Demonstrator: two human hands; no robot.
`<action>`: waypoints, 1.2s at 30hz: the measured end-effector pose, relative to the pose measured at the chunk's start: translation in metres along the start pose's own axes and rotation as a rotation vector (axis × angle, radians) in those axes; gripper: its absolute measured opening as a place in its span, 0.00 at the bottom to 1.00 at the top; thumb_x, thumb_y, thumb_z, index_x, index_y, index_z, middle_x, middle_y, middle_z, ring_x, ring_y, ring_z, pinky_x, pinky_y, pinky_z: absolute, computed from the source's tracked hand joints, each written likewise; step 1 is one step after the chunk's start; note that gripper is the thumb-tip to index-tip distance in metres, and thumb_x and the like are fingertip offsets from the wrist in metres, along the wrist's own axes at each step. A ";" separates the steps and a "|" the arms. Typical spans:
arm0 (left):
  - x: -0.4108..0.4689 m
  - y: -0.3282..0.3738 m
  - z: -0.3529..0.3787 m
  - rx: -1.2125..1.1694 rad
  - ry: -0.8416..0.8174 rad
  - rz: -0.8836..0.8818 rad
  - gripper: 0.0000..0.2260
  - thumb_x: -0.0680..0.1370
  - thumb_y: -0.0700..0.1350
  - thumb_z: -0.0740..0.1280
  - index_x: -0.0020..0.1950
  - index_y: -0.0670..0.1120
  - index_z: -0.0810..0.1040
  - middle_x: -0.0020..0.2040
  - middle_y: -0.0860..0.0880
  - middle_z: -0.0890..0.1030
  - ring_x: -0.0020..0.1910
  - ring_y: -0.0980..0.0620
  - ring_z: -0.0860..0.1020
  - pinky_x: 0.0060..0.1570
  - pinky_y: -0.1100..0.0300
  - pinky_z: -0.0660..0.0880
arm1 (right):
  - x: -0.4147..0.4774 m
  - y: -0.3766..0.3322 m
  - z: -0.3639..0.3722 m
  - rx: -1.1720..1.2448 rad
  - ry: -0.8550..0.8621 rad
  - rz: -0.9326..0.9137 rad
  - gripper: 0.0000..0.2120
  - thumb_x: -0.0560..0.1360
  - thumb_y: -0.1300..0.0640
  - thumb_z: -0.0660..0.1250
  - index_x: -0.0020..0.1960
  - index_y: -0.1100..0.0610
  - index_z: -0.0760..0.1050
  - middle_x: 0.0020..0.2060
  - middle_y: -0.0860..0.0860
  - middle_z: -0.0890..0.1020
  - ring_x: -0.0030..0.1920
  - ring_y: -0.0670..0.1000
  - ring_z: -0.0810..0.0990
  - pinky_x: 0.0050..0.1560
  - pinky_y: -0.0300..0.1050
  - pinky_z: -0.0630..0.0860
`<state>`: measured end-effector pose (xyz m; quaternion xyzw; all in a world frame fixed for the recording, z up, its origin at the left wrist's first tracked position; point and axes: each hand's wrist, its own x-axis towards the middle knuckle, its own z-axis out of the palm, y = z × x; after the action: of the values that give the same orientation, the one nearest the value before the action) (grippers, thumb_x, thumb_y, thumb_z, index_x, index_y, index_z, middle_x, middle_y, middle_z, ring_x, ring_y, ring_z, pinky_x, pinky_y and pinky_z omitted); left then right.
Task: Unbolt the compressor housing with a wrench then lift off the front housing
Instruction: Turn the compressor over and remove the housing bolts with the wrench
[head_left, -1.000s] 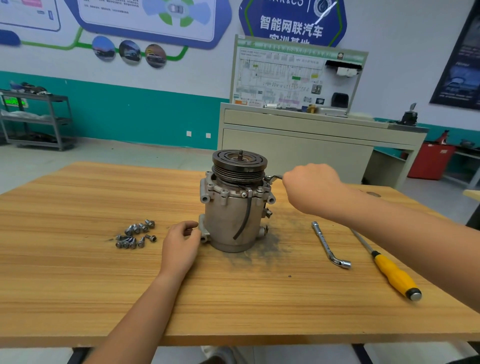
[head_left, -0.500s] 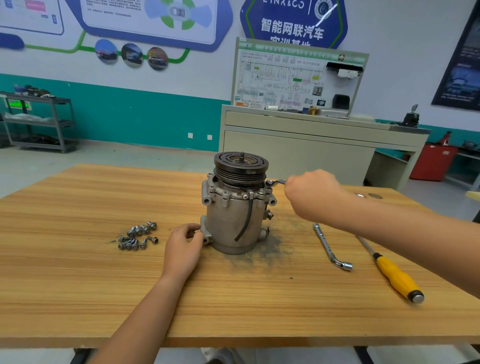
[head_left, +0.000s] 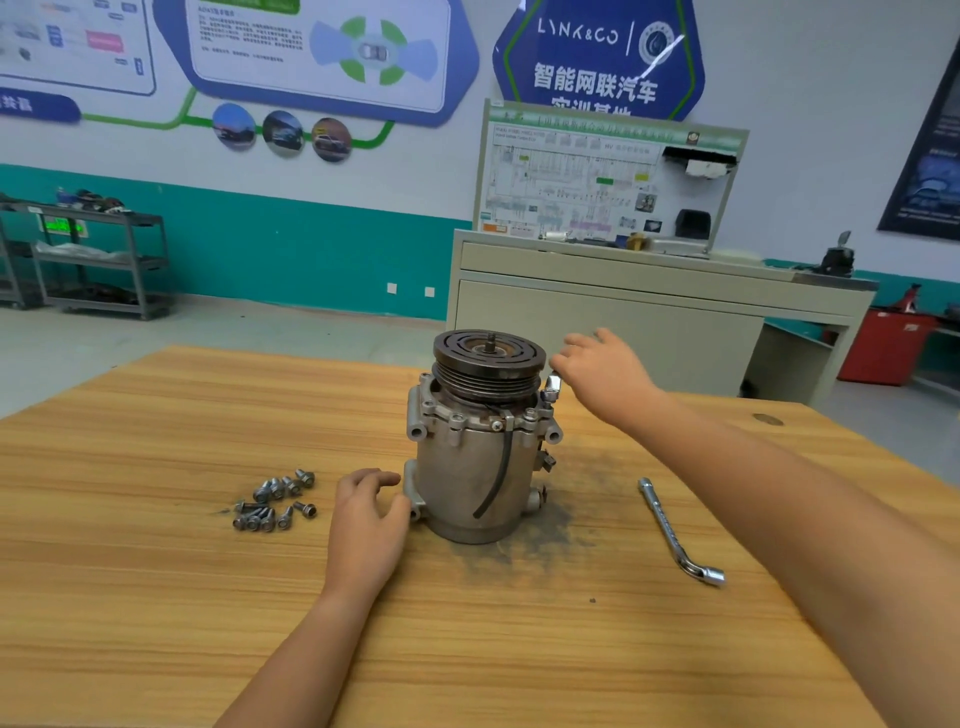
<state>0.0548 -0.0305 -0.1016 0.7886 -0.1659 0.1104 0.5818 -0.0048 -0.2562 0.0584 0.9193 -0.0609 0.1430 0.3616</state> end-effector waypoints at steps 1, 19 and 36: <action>0.000 0.000 0.000 0.005 -0.010 0.003 0.09 0.75 0.37 0.63 0.53 0.45 0.77 0.60 0.47 0.70 0.61 0.50 0.70 0.56 0.64 0.62 | 0.004 0.000 0.001 0.001 0.020 -0.018 0.15 0.78 0.63 0.58 0.64 0.56 0.69 0.61 0.54 0.76 0.66 0.54 0.67 0.64 0.50 0.64; 0.000 0.000 -0.001 0.001 -0.028 0.003 0.08 0.75 0.37 0.64 0.53 0.45 0.76 0.55 0.50 0.70 0.54 0.54 0.70 0.53 0.63 0.63 | -0.086 -0.004 -0.050 0.199 -0.075 0.159 0.15 0.78 0.64 0.55 0.64 0.55 0.66 0.27 0.48 0.63 0.26 0.47 0.62 0.23 0.40 0.56; -0.002 0.001 -0.001 0.063 -0.057 0.078 0.07 0.75 0.39 0.66 0.53 0.44 0.77 0.53 0.49 0.72 0.54 0.52 0.72 0.52 0.63 0.65 | -0.073 -0.020 -0.081 0.025 -0.308 0.037 0.10 0.76 0.66 0.54 0.53 0.58 0.70 0.46 0.53 0.77 0.47 0.57 0.78 0.30 0.44 0.63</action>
<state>0.0529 -0.0294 -0.1015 0.8023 -0.2096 0.1158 0.5468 -0.0878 -0.1856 0.0795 0.9336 -0.1309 0.0077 0.3336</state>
